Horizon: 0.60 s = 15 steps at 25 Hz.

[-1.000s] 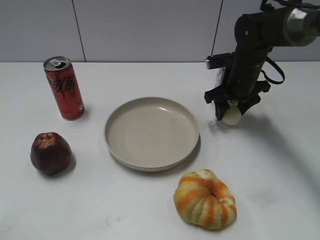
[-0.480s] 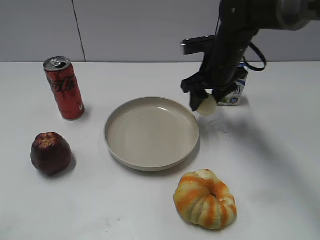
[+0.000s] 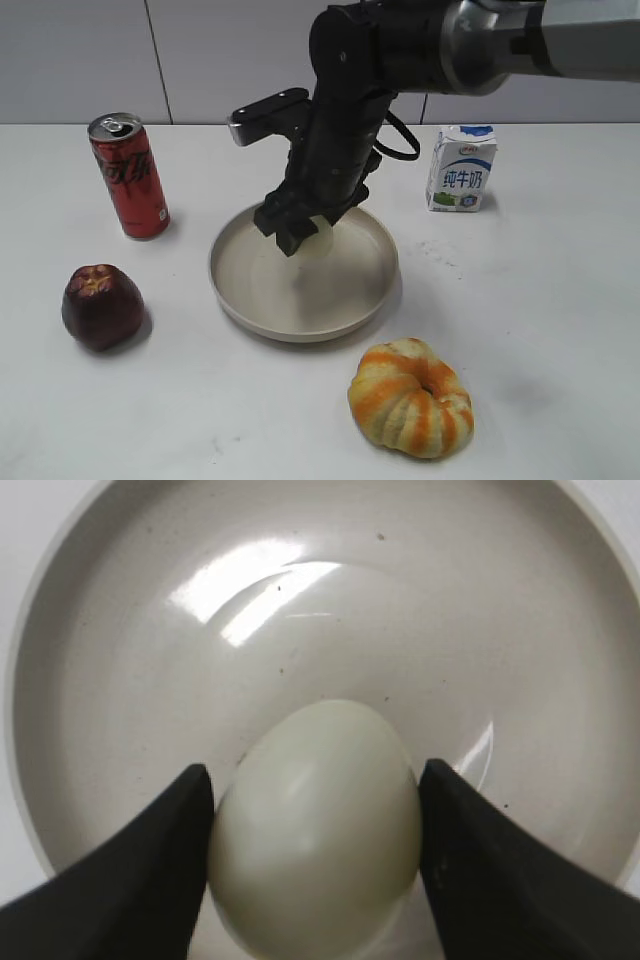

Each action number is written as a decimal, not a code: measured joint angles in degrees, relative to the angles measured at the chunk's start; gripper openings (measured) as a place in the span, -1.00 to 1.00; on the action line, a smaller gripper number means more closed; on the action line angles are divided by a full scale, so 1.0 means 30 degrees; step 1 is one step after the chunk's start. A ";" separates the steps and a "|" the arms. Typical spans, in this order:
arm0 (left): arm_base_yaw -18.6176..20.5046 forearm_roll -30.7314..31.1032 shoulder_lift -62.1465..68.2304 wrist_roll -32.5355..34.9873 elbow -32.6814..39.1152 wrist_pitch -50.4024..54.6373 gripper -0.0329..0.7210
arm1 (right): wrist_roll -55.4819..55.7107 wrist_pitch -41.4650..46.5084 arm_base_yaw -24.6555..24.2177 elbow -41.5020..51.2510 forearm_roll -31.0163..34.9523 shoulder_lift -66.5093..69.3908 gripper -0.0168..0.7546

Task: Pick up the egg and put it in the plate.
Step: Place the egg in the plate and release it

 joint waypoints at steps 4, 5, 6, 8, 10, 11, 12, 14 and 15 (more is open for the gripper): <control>0.0000 0.0000 0.0000 0.0000 0.0000 0.0000 -0.28 | 0.0000 -0.0055 -0.0024 0.0000 -0.0435 0.0000 0.66; 0.0000 0.0000 0.0000 0.0000 0.0000 0.0000 -0.28 | 0.0000 -0.0055 -0.0024 0.0000 -0.0435 0.0000 0.67; 0.0000 0.0000 0.0000 0.0000 0.0000 0.0000 -0.28 | 0.0000 -0.0055 -0.0024 0.0000 -0.0435 0.0000 0.66; 0.0000 0.0000 0.0000 0.0000 0.0000 0.0000 -0.28 | 0.0000 0.0016 -0.0024 0.0000 -0.0401 0.0000 0.66; 0.0000 0.0000 0.0000 0.0000 0.0000 0.0000 -0.28 | 0.0164 0.0496 -0.0150 -0.0305 -0.0395 0.0000 0.64; 0.0000 0.0000 0.0000 0.0000 0.0000 0.0000 -0.28 | 0.0317 0.0903 -0.0264 -0.0607 -0.0337 0.0000 0.64; 0.0000 0.0000 0.0000 0.0000 0.0000 0.0000 -0.28 | 0.0419 0.1282 -0.0479 -0.0929 -0.0244 0.0000 0.64; 0.0000 0.0000 0.0000 0.0000 0.0000 0.0000 -0.28 | 0.0515 0.2152 -0.1113 -0.1843 -0.0153 0.0000 0.64; 0.0000 0.0000 0.0000 0.0000 0.0000 0.0000 -0.28 | 0.0534 0.2481 -0.1579 -0.2204 -0.0088 0.0000 0.63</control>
